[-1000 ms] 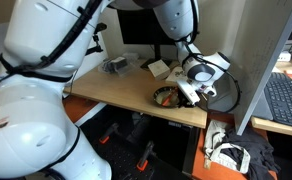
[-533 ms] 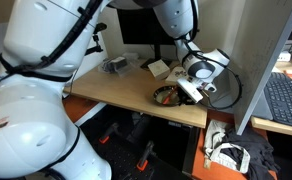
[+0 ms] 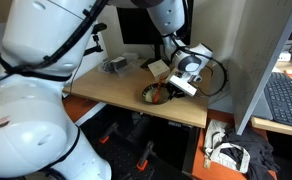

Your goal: Move the bowl to the left

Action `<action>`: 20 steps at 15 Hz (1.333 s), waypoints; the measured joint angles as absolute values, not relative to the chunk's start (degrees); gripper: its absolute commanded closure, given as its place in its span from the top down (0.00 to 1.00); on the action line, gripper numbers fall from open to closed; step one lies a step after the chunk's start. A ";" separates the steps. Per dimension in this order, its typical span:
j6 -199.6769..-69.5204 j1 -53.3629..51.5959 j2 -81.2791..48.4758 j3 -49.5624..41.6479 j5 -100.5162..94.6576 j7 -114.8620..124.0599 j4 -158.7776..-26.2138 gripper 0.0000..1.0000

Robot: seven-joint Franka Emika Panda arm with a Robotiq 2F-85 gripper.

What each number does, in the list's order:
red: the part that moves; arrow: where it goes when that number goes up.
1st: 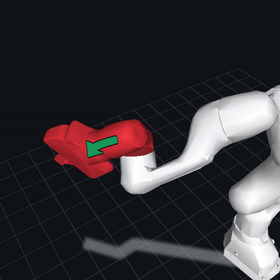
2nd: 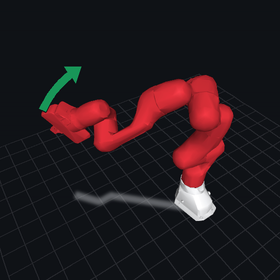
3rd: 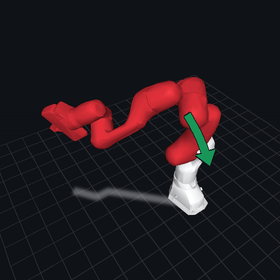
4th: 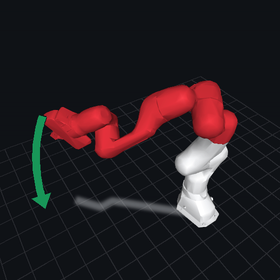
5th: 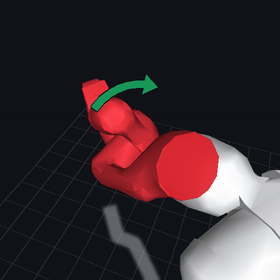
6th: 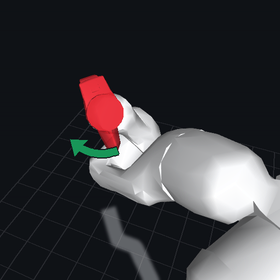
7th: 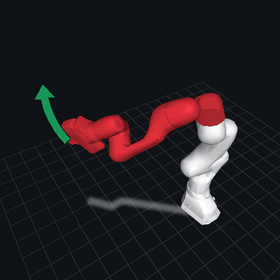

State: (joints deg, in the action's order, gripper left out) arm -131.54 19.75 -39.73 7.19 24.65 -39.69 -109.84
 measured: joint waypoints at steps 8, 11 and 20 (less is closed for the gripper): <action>-129.58 15.76 -39.21 11.67 21.07 -45.74 -110.31 0.03; -129.43 13.49 -39.49 11.54 19.41 -45.68 -110.28 0.03; -128.73 11.55 -42.54 10.52 17.52 -41.51 -107.37 0.03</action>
State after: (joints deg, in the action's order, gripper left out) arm -128.73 11.55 -42.54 10.52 17.52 -41.51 -107.37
